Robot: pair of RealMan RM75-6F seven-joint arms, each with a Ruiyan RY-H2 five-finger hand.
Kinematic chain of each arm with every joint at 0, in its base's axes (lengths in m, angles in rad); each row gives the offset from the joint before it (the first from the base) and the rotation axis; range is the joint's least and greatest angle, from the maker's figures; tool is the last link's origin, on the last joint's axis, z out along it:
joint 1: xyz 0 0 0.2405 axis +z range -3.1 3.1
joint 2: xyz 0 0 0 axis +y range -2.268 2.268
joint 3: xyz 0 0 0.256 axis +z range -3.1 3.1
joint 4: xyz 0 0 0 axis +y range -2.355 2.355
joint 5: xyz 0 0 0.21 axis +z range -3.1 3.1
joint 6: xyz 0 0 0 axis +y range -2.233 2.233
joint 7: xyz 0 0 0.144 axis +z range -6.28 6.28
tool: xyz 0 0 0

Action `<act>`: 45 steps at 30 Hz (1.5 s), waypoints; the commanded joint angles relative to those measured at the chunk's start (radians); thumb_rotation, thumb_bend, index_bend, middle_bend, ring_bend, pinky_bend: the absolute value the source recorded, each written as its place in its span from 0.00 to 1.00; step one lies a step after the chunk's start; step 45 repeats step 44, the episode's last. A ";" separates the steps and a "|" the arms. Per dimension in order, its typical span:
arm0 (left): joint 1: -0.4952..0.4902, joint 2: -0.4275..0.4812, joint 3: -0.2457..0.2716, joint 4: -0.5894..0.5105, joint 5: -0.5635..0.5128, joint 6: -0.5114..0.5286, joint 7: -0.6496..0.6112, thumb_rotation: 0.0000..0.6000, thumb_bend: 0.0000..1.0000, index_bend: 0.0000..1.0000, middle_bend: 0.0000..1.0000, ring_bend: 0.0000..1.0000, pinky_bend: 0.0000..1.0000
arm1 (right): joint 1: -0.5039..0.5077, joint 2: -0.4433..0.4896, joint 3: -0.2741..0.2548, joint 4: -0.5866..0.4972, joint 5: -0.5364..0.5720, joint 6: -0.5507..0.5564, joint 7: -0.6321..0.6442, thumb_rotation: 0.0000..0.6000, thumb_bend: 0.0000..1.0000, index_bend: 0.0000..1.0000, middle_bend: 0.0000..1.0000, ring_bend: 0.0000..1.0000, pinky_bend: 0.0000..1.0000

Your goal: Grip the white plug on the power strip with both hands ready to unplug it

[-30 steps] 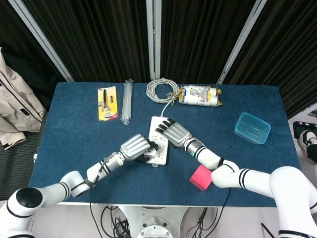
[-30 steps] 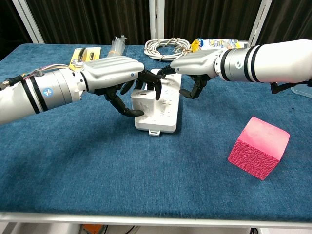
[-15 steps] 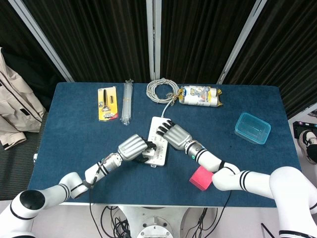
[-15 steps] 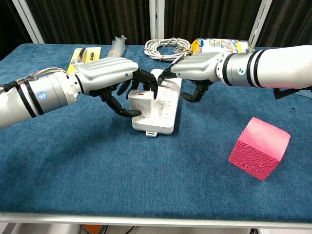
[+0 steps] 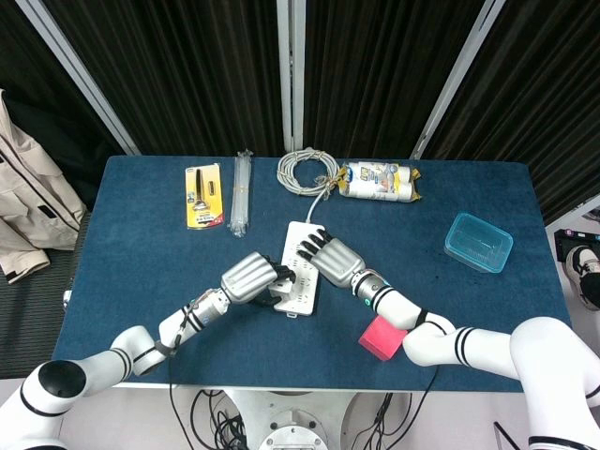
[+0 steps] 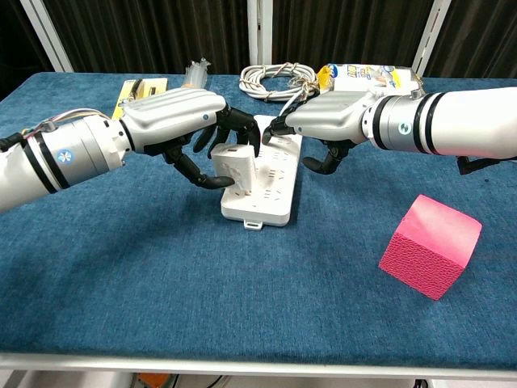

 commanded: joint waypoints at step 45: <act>0.680 0.684 -0.006 -0.699 -0.414 0.407 0.477 1.00 0.15 0.16 0.23 0.14 0.16 | -0.855 0.574 -0.143 -0.453 -0.392 0.996 0.305 1.00 0.33 0.01 0.10 0.00 0.00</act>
